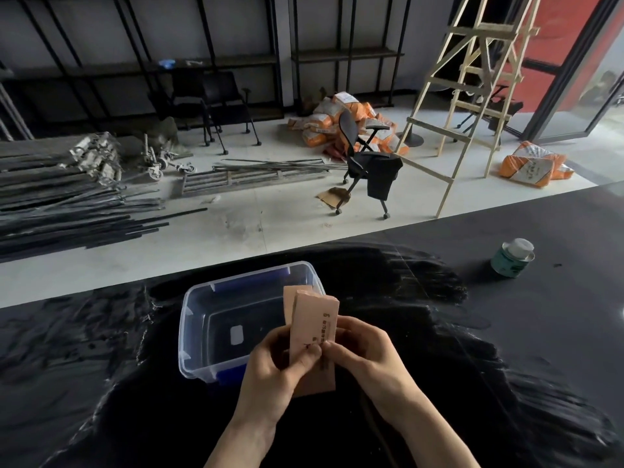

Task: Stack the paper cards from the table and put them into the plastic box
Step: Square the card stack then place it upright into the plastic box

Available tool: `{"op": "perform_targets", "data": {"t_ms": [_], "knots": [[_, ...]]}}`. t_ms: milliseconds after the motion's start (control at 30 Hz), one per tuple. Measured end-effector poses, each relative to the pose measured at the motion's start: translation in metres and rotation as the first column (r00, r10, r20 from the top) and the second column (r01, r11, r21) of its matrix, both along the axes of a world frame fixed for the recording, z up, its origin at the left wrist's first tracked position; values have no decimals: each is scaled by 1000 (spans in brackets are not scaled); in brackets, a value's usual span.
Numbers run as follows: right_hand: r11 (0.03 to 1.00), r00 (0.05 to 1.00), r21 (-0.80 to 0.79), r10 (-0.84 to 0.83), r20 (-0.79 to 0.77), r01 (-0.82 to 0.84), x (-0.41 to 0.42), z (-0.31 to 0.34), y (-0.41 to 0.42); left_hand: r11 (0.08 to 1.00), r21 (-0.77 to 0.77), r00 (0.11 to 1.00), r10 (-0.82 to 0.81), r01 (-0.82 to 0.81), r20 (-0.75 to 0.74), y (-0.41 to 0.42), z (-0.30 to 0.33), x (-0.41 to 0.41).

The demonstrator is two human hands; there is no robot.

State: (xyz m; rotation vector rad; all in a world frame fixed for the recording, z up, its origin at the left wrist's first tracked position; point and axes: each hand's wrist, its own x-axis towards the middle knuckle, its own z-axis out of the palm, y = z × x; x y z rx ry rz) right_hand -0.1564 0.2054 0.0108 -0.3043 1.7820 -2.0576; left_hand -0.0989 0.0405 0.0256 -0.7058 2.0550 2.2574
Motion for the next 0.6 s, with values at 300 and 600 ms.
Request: {"op": "perform_targets", "data": {"t_ms": [300,600], "knots": [[1000,1000,-26,17,-20,-17,-6,17,-38,992,-127,997,-1,-9,-78,-39,17,-7],[641,693,691,329,-641,334,-9,5,-75,951,-99,953,300,-295,40,-76,14,-23]]}}
